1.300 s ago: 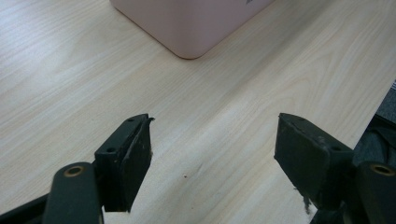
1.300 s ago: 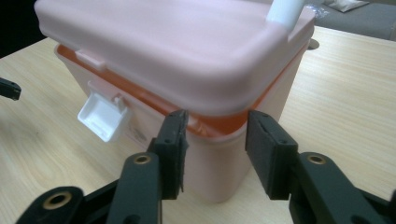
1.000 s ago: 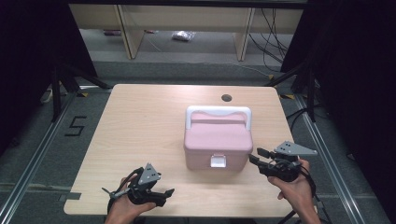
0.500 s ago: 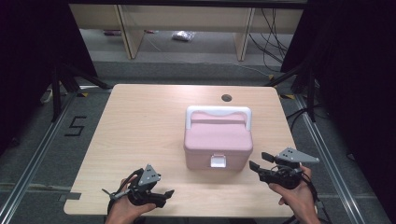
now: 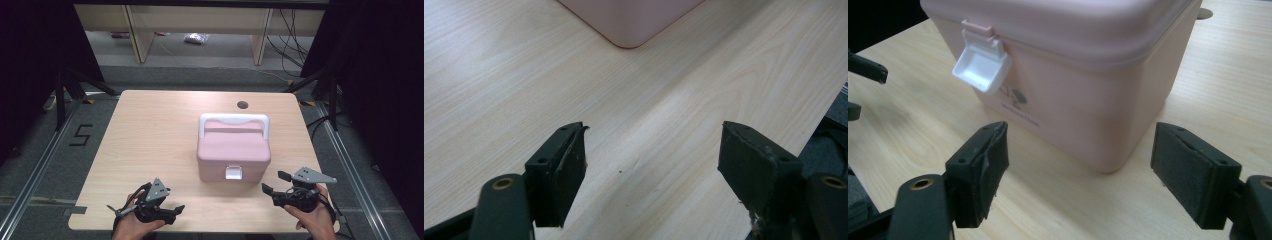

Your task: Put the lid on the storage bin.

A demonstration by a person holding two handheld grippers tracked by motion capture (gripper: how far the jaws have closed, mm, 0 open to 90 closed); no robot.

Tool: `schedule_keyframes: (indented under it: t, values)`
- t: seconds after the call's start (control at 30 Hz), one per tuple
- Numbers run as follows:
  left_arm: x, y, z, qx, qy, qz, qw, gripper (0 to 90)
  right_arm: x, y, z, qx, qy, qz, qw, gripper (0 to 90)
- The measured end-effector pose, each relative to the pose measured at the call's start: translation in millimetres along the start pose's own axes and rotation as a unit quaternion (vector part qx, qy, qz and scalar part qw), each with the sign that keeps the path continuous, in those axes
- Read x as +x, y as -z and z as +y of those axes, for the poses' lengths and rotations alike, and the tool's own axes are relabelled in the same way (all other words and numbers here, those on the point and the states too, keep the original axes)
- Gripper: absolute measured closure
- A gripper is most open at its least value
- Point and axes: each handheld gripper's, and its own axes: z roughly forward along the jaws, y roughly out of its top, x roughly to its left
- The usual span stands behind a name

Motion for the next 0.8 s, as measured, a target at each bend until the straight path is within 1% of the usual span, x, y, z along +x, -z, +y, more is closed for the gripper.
schedule_keyframes:
  t: [0.03,0.07,0.1,0.13,0.17,0.2,0.23,0.27,0.3,0.33,0.37,0.4,0.43,0.47,0.5,0.53,0.57,0.6,0.63,0.67,0.7,0.73,0.77,0.8]
  values:
    - [-0.3,0.4,-0.7,0.0,0.001,0.003,1.0,26.7,-1.8,0.2,-0.8,-0.001,0.016,-0.001,0.9999,22.8]
    - [0.2,0.7,-1.3,0.002,-0.005,0.004,1.0,26.7,0.3,0.1,-2.5,-0.002,0.006,-0.001,1.0,22.5]
    - [-0.9,0.2,-2.4,0.001,-0.001,0.006,1.0,26.7,0.4,-0.2,-3.7,-0.004,0.009,0.0,0.9999,22.3]
    - [-1.3,-0.1,-3.2,0.001,-0.004,0.005,1.0,26.7,0.4,-0.9,-5.1,-0.003,0.013,-0.005,0.9999,22.1]
    - [-2.3,0.1,-4.1,0.003,-0.003,0.005,1.0,26.7,-0.7,-0.7,-5.9,-0.002,0.026,-0.004,0.9997,22.0]
    - [-3.7,0.0,-5.1,0.003,-0.002,0.002,1.0,26.7,2.7,-2.4,-8.3,-0.004,0.008,0.003,1.0,22.0]
    - [-4.2,-0.2,-5.7,0.003,-0.002,0.001,1.0,26.7,2.3,-1.1,-9.3,0.008,0.015,0.005,0.9998,22.0]
    - [-4.8,-0.6,-6.3,0.003,-0.001,0.002,1.0,26.7,4.6,-1.8,-10.9,0.007,0.003,0.008,0.9999,22.0]
    - [-5.6,-1.0,-7.0,0.005,0.003,0.002,1.0,26.7,2.7,-2.5,-12.1,0.005,0.019,0.005,0.9998,22.0]
    - [-4.8,-1.0,-7.0,0.004,-0.005,0.002,1.0,26.7,4.5,-1.5,-13.9,0.02,0.01,0.007,0.9997,21.9]
    - [-5.3,-0.9,-7.4,0.004,-0.005,0.001,1.0,26.7,3.6,-2.3,-15.0,0.016,0.019,0.004,0.9997,21.9]
    - [-5.8,-0.9,-8.0,0.005,-0.003,0.0,1.0,26.7,6.0,-2.4,-16.7,0.023,0.005,0.01,0.9997,21.9]
    - [-5.8,-0.9,-8.3,0.005,-0.004,0.0,1.0,26.7,3.6,-2.8,-17.7,0.023,0.024,0.007,0.9994,21.9]
    - [-6.0,-0.8,-8.7,0.005,-0.005,0.0,1.0,26.7,6.9,-3.9,-20.0,0.026,0.002,0.017,0.9995,21.9]
    - [-6.5,-0.8,-9.1,0.005,-0.005,0.001,1.0,26.7,5.1,-3.4,-20.5,0.03,0.02,0.013,0.9993,21.9]
    - [-8.0,-0.8,-9.7,0.006,0.003,-0.001,1.0,26.7,8.7,-3.3,-22.5,0.037,-0.001,0.016,0.9992,21.8]
    - [-7.1,-0.4,-9.5,0.005,-0.009,-0.002,0.9999,26.7,6.3,-3.6,-23.3,0.035,0.023,0.015,0.999,21.9]
    - [-8.6,0.0,-9.9,0.006,-0.001,-0.005,1.0,26.7,7.5,-4.3,-25.4,0.04,0.017,0.025,0.9987,21.8]
    - [-8.5,0.4,-9.9,0.008,-0.006,-0.005,0.9999,26.7,9.3,-3.4,-26.6,0.044,0.013,0.022,0.9987,21.7]
    - [-8.7,-0.1,-10.0,0.004,-0.007,-0.001,1.0,26.7,8.9,-2.7,-27.7,0.048,0.021,0.022,0.9984,21.6]
    - [-9.8,-0.1,-10.4,0.005,0.0,-0.001,1.0,26.7,11.2,-1.8,-29.8,0.053,0.012,0.025,0.9982,21.1]
    - [-9.4,0.2,-10.4,0.006,-0.006,-0.001,1.0,26.7,9.4,-2.8,-31.1,0.046,0.028,0.02,0.9984,20.8]
    - [-9.8,0.2,-10.6,0.007,-0.006,-0.003,1.0,26.7,10.5,-1.1,-32.2,0.053,0.024,0.024,0.998,20.1]
    - [-10.0,0.1,-10.8,0.007,-0.006,-0.002,1.0,26.7,12.8,-1.1,-34.2,0.055,0.011,0.027,0.9981,19.4]
